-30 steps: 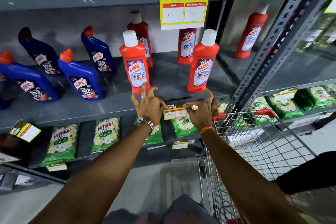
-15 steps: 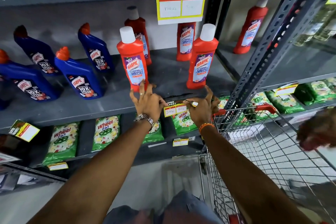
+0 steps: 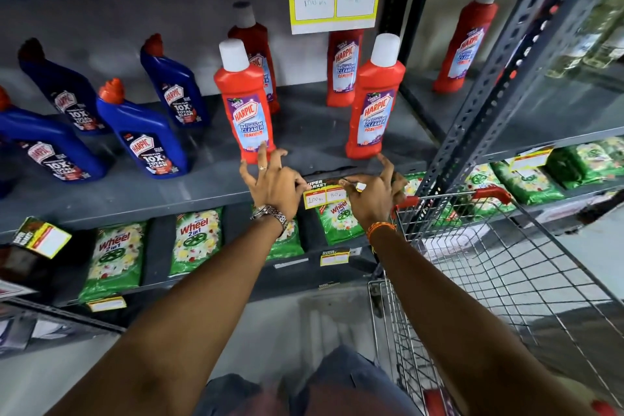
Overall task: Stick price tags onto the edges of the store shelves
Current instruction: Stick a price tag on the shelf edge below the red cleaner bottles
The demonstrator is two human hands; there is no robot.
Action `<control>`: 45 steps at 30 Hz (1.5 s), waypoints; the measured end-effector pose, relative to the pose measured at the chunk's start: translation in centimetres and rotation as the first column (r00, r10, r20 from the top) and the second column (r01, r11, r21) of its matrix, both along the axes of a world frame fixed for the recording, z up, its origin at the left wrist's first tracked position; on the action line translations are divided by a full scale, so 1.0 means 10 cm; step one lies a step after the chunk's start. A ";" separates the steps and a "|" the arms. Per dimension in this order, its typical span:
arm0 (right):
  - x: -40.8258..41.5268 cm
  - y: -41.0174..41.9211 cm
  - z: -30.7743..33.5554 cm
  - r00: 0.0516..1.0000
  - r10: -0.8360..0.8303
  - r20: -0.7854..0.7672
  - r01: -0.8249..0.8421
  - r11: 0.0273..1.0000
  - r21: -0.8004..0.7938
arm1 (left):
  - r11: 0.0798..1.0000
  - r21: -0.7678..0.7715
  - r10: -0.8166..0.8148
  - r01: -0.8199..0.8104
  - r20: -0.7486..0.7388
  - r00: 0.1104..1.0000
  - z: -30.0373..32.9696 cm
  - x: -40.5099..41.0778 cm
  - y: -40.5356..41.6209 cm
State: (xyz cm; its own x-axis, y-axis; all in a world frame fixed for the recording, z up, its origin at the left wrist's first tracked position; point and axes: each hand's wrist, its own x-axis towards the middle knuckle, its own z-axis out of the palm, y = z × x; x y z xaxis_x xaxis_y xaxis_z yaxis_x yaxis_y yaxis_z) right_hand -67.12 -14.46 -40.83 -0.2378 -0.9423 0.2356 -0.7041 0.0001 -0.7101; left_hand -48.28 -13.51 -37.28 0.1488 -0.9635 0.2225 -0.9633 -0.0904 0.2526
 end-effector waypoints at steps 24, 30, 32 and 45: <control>0.14 0.01 0.06 0.951 -0.136 -0.278 0.176 0.977 0.124 | 0.994 0.026 0.108 -0.108 -0.003 0.994 -0.02 -0.07 -0.07; 0.11 -0.03 0.06 0.943 -0.198 -0.269 0.239 0.962 0.130 | 0.994 0.055 0.090 -0.090 -0.008 0.996 -0.03 -0.08 -0.03; 0.07 -0.04 0.06 0.943 -0.185 -0.277 0.228 0.965 0.131 | 0.995 0.045 0.092 -0.093 0.025 0.995 0.00 -0.06 -0.01; 0.22 0.44 -0.13 0.879 0.093 -0.467 -0.083 0.996 0.043 | 0.998 0.016 -0.057 0.055 0.140 0.989 -0.39 0.57 0.38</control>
